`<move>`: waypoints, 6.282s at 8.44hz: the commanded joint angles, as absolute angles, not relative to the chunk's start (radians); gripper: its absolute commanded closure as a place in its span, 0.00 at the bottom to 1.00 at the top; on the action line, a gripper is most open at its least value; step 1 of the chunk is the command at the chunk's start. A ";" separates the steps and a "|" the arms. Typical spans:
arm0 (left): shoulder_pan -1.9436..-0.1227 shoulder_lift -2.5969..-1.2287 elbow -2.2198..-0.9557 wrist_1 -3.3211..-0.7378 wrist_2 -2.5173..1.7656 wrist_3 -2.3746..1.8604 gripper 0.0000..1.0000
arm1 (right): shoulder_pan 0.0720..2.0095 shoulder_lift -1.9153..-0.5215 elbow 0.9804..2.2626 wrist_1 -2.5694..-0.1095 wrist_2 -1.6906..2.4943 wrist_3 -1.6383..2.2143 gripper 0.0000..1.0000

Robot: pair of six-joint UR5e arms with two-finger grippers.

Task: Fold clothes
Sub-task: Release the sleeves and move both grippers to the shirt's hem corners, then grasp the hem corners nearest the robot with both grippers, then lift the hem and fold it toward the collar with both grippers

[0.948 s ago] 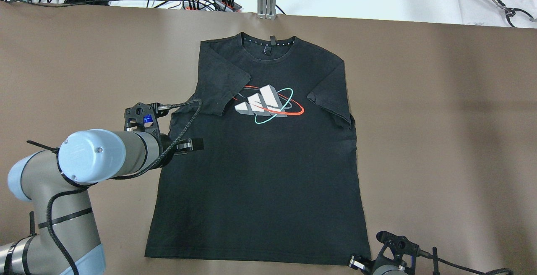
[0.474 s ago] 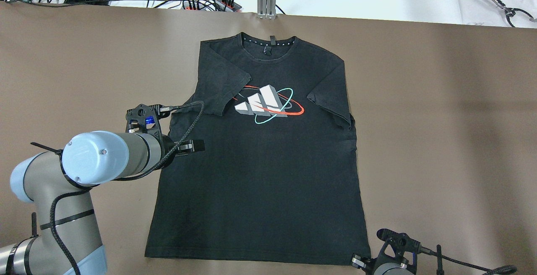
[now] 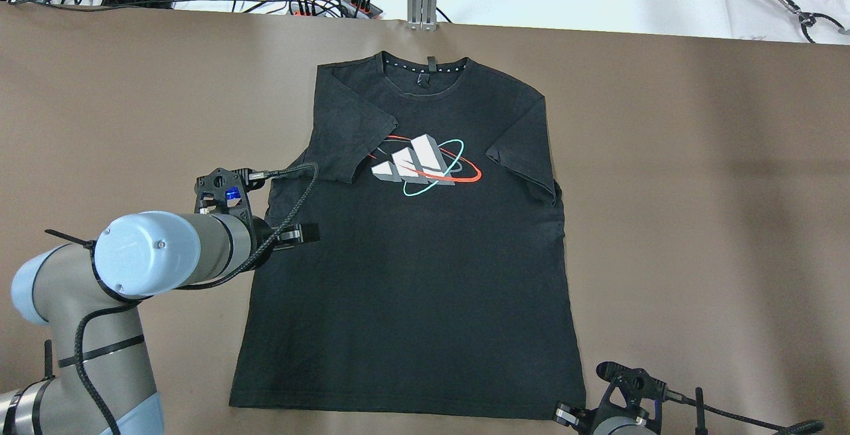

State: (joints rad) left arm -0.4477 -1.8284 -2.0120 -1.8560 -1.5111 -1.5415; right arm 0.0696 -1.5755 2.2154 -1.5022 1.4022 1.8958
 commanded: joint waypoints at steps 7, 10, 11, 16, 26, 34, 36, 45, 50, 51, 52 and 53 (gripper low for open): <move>-0.011 -1.566 -2.103 -1.861 -1.249 -1.942 0.47 | 0.061 -1.575 2.223 -1.502 1.413 1.898 1.00; -0.014 -1.563 -2.137 -1.861 -1.256 -1.934 0.93 | 0.063 -1.575 2.224 -1.502 1.413 1.898 1.00; -0.012 -1.563 -2.131 -1.859 -1.255 -1.934 1.00 | 0.063 -1.577 2.223 -1.502 1.413 1.898 1.00; -0.014 -1.562 -2.129 -1.856 -1.255 -1.928 1.00 | 0.064 -1.575 2.223 -1.502 1.413 1.898 1.00; -0.011 -1.569 -2.102 -1.858 -1.259 -1.922 0.63 | 0.069 -1.582 2.238 -1.503 1.414 1.896 1.00; -0.028 -1.537 -2.233 -1.839 -1.293 -1.921 1.00 | 0.069 -1.589 2.281 -1.505 1.413 1.898 1.00; -0.028 -1.535 -2.284 -1.809 -1.295 -1.921 1.00 | 0.069 -1.633 2.328 -1.505 1.417 1.898 1.00; -0.633 -1.942 -2.002 -1.801 -1.644 -1.598 1.00 | 0.679 -1.206 1.972 -1.555 1.744 1.450 1.00; -0.848 -2.167 -1.674 -1.818 -1.741 -1.585 1.00 | 0.893 -1.030 1.745 -1.552 1.848 1.421 1.00; -0.859 -2.190 -1.646 -1.818 -1.741 -1.585 1.00 | 0.905 -1.010 1.688 -1.519 1.848 1.416 1.00; -0.868 -2.192 -1.641 -1.819 -1.741 -1.585 1.00 | 0.926 -1.006 1.630 -1.443 1.847 1.399 1.00; -0.870 -2.200 -1.625 -1.819 -1.741 -1.585 1.00 | 0.960 -0.980 1.588 -1.425 1.848 1.350 1.00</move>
State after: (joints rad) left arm -0.8575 -2.1766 -1.6617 -1.8181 -1.7405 -1.5847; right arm 0.9096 -1.0179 1.6800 -1.4894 1.8472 1.4087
